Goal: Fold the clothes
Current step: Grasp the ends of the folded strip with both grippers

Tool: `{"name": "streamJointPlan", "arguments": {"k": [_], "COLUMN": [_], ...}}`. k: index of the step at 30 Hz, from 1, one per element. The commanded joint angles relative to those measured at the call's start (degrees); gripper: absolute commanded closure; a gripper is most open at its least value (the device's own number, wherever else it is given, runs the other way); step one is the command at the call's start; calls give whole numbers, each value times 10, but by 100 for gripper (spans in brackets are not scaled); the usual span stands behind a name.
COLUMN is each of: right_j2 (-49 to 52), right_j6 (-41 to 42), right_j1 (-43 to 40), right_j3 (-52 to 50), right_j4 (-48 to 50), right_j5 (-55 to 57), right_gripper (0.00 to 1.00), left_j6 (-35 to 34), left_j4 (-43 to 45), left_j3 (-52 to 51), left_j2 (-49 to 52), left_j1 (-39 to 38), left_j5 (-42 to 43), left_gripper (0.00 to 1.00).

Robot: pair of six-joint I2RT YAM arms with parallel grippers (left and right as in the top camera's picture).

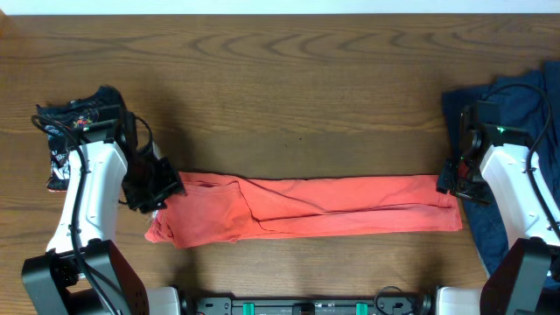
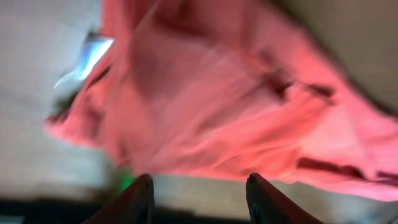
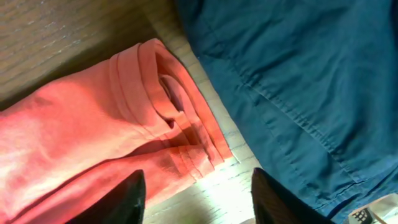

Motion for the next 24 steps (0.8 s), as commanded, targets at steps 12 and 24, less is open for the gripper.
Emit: {"name": "streamJointPlan", "arguments": {"k": [12, 24], "right_j2": [2, 3], "right_j6": [-153, -174], "right_j1": [-61, -61], "right_j3": [-44, -173], "right_j4": [35, 184], "right_j5": [-136, -107], "right_gripper": [24, 23], "left_j6": [-7, -7], "left_j4": [7, 7], "left_j3": [1, 1], "left_j2": [-7, -7], "left_j1": [-80, -82], "left_j5": [50, 50], "left_gripper": [50, 50]}}
